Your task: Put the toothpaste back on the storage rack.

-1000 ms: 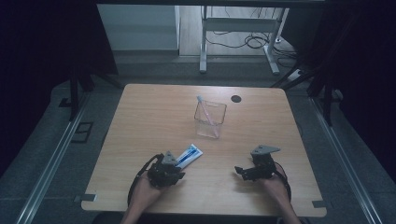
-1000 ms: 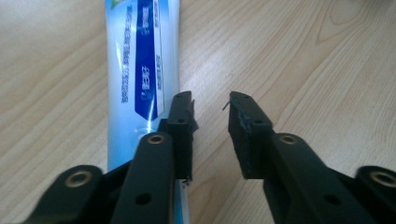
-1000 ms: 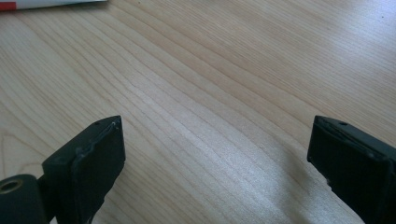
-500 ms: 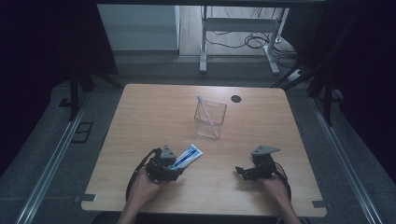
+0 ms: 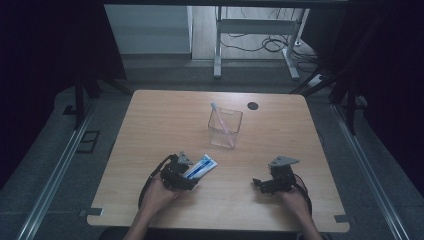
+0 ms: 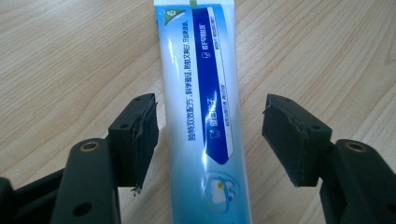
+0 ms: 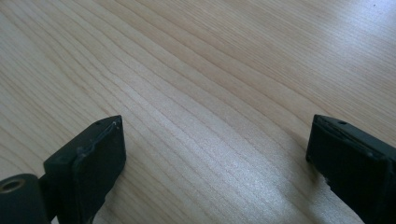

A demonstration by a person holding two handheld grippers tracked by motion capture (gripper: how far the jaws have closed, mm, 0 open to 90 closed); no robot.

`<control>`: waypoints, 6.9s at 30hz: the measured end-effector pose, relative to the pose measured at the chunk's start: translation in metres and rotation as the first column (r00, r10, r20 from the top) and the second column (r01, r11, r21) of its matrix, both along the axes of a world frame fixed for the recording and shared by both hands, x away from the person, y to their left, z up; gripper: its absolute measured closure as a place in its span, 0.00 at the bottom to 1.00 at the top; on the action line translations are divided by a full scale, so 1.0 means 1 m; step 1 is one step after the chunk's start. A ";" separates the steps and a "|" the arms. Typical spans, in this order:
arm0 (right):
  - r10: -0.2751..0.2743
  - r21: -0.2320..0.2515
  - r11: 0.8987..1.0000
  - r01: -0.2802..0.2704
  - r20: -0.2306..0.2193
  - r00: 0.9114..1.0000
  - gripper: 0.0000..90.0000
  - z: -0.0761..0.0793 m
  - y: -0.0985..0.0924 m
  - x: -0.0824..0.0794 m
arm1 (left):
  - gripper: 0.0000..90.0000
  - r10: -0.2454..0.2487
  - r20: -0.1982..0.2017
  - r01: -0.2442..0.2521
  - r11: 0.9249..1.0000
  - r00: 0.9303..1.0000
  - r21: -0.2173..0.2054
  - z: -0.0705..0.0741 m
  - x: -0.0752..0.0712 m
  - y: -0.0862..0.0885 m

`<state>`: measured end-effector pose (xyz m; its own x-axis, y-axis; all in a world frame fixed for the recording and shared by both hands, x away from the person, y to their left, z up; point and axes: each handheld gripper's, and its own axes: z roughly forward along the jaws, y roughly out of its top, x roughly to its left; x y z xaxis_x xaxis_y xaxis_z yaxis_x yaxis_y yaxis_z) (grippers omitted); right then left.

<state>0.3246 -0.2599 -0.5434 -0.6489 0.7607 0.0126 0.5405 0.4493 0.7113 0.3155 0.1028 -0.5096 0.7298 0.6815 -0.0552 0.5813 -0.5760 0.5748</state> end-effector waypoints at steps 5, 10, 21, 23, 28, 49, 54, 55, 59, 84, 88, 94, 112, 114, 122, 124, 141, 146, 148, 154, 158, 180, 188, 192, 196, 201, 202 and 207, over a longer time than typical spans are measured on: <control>-0.001 -0.004 1.000 0.001 0.001 1.000 0.05 0.000 0.000 0.000 | 0.41 -0.012 -0.034 0.013 0.999 0.999 0.036 0.001 0.007 -0.006; -0.001 -0.005 1.000 0.001 0.001 1.000 0.05 0.000 0.000 0.000 | 0.44 -0.022 -0.067 0.028 0.996 0.998 0.084 -0.001 0.015 -0.012; -0.001 -0.006 1.000 0.001 0.001 1.000 0.05 0.000 0.000 0.000 | 0.50 -0.016 -0.148 0.040 0.986 0.989 0.159 -0.001 0.029 -0.023; 0.000 -0.006 1.000 0.000 0.002 1.000 0.05 0.000 0.000 0.000 | 0.50 -0.018 -0.159 0.046 0.984 0.987 0.172 0.000 0.032 -0.025; -0.001 -0.006 1.000 0.001 0.001 1.000 0.05 0.000 0.000 0.000 | 0.52 -0.013 -0.180 0.051 0.976 0.984 0.212 0.002 0.034 -0.031; 0.000 -0.007 1.000 0.000 0.002 1.000 0.05 0.000 0.000 0.000 | 0.81 0.008 -0.181 0.015 0.992 0.983 0.123 0.010 0.034 -0.020; 0.000 -0.007 1.000 0.000 0.003 1.000 0.05 0.000 0.000 0.000 | 0.81 -0.007 -0.168 0.024 0.995 0.986 0.098 0.013 0.034 -0.021; 0.000 -0.007 1.000 0.000 0.003 1.000 0.05 0.000 0.000 0.000 | 0.81 -0.010 -0.162 0.025 0.995 0.987 0.092 0.015 0.034 -0.021; 0.000 -0.007 1.000 0.000 0.003 1.000 0.05 0.000 0.000 0.000 | 0.81 -0.019 -0.141 0.029 0.997 0.990 0.074 0.020 0.035 -0.021; 0.003 -0.009 1.000 -0.003 0.002 1.000 0.05 0.000 0.000 0.000 | 0.81 -0.027 -0.054 0.025 0.999 0.998 -0.041 0.065 0.045 -0.020; 0.001 -0.010 1.000 -0.001 0.004 1.000 0.05 0.000 0.000 0.000 | 0.81 -0.029 -0.039 0.027 0.999 0.999 -0.047 0.072 0.048 -0.021; 0.003 -0.011 1.000 -0.003 0.003 1.000 0.05 0.000 0.000 0.000 | 0.81 -0.018 -0.018 0.016 0.998 1.000 -0.069 0.081 0.053 -0.021; 0.005 -0.014 1.000 -0.005 0.003 1.000 0.05 0.000 0.000 0.000 | 0.82 -0.012 0.066 0.018 0.995 0.998 -0.097 0.112 0.078 -0.034; 0.003 -0.012 1.000 -0.003 0.003 1.000 0.05 0.000 0.000 0.000 | 0.82 -0.013 0.068 0.021 0.994 0.998 -0.106 0.114 0.081 -0.037; 0.003 -0.012 1.000 -0.003 0.002 1.000 0.05 0.000 0.000 0.000 | 0.82 -0.009 0.082 0.019 0.992 0.997 -0.127 0.120 0.095 -0.046; 0.003 -0.012 1.000 -0.003 0.002 1.000 0.05 0.000 0.000 0.000 | 0.82 -0.008 0.089 0.019 0.992 0.996 -0.123 0.121 0.098 -0.048; 0.003 -0.012 1.000 -0.003 0.004 1.000 0.05 0.000 0.000 0.000 | 0.82 0.022 0.116 -0.004 0.988 0.993 -0.156 0.130 0.125 -0.061; 0.004 -0.013 1.000 -0.004 0.004 1.000 0.05 0.000 0.000 0.000 | 0.82 0.018 0.124 0.002 0.986 0.992 -0.164 0.130 0.132 -0.065; 0.004 -0.013 1.000 -0.004 0.004 1.000 0.05 0.000 0.000 0.000 | 0.82 0.020 0.126 0.003 0.985 0.992 -0.173 0.130 0.136 -0.067; 0.003 -0.013 1.000 -0.003 0.004 1.000 0.05 0.000 0.000 0.000 | 0.82 0.022 0.131 0.004 0.981 0.991 -0.196 0.129 0.145 -0.072; 0.003 -0.014 1.000 -0.003 0.005 1.000 0.05 0.000 0.000 0.000 | 0.82 0.025 0.144 0.004 0.980 0.989 -0.199 0.130 0.152 -0.076; 0.003 -0.012 1.000 -0.003 0.004 1.000 0.05 0.000 0.000 0.000 | 0.83 0.029 0.182 0.012 0.975 0.983 -0.223 0.129 0.179 -0.105; 0.003 -0.010 1.000 -0.003 0.003 1.000 0.05 0.000 0.000 0.000 | 0.83 0.030 0.203 0.018 0.974 0.979 -0.228 0.125 0.189 -0.114; 0.004 -0.013 1.000 -0.004 0.004 1.000 0.05 0.000 0.000 0.000 | 0.83 0.040 0.216 0.012 0.972 0.976 -0.233 0.121 0.194 -0.117; 0.004 -0.012 1.000 -0.004 0.004 1.000 0.05 0.000 0.000 0.000 | 0.83 0.038 0.229 0.016 0.974 0.973 -0.226 0.117 0.197 -0.119; 0.004 -0.012 1.000 -0.004 0.004 1.000 0.05 0.000 0.000 0.000 | 0.82 0.034 0.245 0.021 0.976 0.969 -0.218 0.108 0.197 -0.121; 0.004 -0.012 1.000 -0.004 0.004 1.000 0.05 0.000 0.000 0.000 | 0.82 0.031 0.252 0.024 0.977 0.967 -0.212 0.105 0.196 -0.121; 0.005 -0.010 1.000 -0.005 0.003 1.000 0.05 0.000 0.000 0.000 | 0.82 0.023 0.260 0.031 0.979 0.965 -0.202 0.097 0.194 -0.122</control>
<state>0.3247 -0.2597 -0.5434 -0.6531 0.7573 0.0025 0.5356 0.4596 0.7085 0.5091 -0.0194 -0.4129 0.7401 0.6725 -0.0003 0.3945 -0.4338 0.8100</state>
